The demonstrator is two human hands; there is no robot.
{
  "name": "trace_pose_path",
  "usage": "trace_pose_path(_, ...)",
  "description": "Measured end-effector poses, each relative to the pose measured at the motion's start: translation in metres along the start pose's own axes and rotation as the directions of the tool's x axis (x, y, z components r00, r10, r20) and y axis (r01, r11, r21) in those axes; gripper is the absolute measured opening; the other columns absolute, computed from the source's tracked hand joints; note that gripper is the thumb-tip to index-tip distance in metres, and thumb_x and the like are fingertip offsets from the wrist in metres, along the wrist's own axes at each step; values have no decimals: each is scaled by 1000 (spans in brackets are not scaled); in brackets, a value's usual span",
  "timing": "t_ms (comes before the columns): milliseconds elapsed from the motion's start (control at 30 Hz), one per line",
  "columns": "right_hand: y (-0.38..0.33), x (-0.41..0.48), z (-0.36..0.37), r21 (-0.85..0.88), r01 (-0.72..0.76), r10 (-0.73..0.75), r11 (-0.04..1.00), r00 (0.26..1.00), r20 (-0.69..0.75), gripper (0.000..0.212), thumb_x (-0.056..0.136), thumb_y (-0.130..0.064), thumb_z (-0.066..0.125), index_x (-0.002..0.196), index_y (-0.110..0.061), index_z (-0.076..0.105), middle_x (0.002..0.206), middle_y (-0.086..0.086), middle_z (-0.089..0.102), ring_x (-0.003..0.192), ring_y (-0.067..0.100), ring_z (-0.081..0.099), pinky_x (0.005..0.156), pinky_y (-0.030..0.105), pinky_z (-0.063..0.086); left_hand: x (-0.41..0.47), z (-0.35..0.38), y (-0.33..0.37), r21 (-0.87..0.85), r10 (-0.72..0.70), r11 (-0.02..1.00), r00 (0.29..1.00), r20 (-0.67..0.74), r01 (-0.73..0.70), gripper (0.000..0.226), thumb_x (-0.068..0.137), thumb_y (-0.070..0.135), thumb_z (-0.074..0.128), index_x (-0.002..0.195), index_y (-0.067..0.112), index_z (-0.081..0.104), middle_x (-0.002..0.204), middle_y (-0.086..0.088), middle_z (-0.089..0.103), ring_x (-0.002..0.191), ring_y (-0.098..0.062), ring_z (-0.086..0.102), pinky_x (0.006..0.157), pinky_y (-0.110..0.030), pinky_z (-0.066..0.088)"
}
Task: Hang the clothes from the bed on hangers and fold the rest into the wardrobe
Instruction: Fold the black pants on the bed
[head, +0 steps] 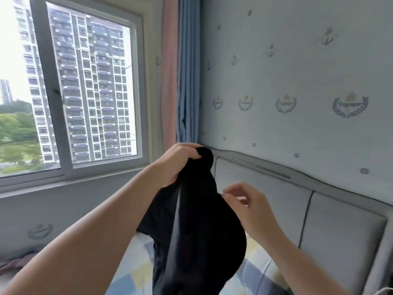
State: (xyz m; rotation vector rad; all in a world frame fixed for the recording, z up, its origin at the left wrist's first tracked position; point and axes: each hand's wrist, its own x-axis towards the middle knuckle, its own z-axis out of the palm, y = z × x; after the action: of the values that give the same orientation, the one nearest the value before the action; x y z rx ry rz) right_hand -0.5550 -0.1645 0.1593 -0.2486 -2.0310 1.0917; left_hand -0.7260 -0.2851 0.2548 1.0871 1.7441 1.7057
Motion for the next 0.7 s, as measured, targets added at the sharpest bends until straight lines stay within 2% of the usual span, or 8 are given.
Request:
trace_pose_path(67,15,22,15,13,35,-36,999,997,65,30,89,-21,73,108,-40,61,106,-25,66,101,-4,61,81,11,46,-1,-11,-13,79,1,997,1000,-23,1,32,86,-3,49,80,11,77,78,-13,72,74,-26,71,64,-30,56)
trace_pose_path(133,27,44,34,44,9,-20,999,966,256,46,88,-36,73,127,-43,51,125,-30,57,117,-13,50,89,10,40,-2,-19,-23,157,19,987,998,-61,-9,34,85,-3,48,72,12,74,69,-9,68,63,-21,67,54,-24,52)
trace_pose_path(167,32,53,44,95,-47,8,994,926,377,49,86,-42,73,130,-42,51,129,-28,57,120,-12,50,93,14,40,-3,-22,-27,196,29,980,996,-84,-12,34,85,-3,48,68,14,73,65,-7,66,59,-18,65,51,-21,49)
trace_pose_path(267,48,74,75,305,-257,10,917,779,627,36,87,-35,75,121,-25,67,121,-5,71,116,12,65,94,27,51,-1,-37,-36,284,51,959,984,-170,0,32,83,-3,48,64,13,67,61,-3,60,56,-14,58,50,-21,45)
trace_pose_path(367,68,82,102,366,-355,-4,860,713,701,27,86,-24,77,112,-23,75,117,3,74,111,22,69,90,28,56,3,-55,-48,290,55,956,958,-283,31,21,77,1,49,66,8,65,68,-11,57,62,-18,57,57,-25,45)
trace_pose_path(433,87,81,116,316,-403,20,859,643,766,26,83,-26,79,109,-24,76,115,5,74,108,23,71,89,30,58,3,-67,-61,267,52,962,924,-379,55,20,73,4,50,66,10,67,69,-12,57,63,-20,57,58,-26,46)
trace_pose_path(567,143,60,131,153,-444,107,883,508,854,19,81,-28,80,100,-30,77,105,-1,77,98,17,74,77,21,57,-1,-92,-91,205,52,975,816,-576,83,36,78,-8,43,66,12,70,64,-5,61,59,-16,58,55,-21,47)
trace_pose_path(700,215,28,128,-76,-403,241,912,377,894,22,79,-25,78,101,-27,74,101,-6,77,96,13,73,77,19,55,-5,-110,-121,129,14,985,698,-716,113,37,74,-4,42,66,16,71,64,-2,64,57,-15,58,51,-18,45)
